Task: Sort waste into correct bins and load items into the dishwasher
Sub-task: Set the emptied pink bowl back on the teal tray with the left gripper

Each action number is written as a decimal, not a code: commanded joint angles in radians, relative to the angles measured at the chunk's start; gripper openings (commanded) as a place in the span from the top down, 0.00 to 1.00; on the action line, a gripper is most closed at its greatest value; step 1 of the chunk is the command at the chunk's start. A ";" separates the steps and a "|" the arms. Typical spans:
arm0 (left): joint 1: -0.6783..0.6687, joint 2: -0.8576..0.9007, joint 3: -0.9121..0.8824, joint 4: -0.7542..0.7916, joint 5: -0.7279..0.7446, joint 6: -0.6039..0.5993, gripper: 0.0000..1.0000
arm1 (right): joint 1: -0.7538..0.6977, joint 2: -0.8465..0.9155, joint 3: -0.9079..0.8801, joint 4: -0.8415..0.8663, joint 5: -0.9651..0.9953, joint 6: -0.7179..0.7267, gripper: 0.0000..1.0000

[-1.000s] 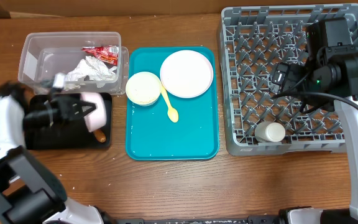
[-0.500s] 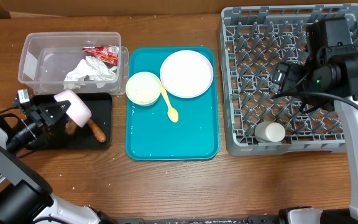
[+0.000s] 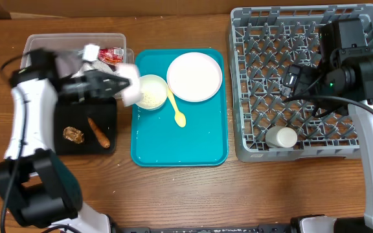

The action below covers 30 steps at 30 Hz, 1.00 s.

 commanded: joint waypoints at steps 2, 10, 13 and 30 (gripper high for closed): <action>-0.329 -0.029 0.057 0.159 -0.639 -0.088 0.96 | 0.003 -0.003 0.017 0.005 0.010 -0.006 0.00; -0.824 0.092 0.054 0.200 -1.216 0.023 0.96 | 0.003 -0.003 0.016 0.005 0.010 -0.006 0.00; -0.879 0.145 0.054 0.127 -1.212 0.007 0.96 | 0.003 -0.003 0.016 0.005 0.010 -0.007 0.00; -0.945 0.264 0.185 -0.072 -1.159 -0.006 0.67 | 0.003 -0.003 0.016 0.011 0.010 -0.006 0.00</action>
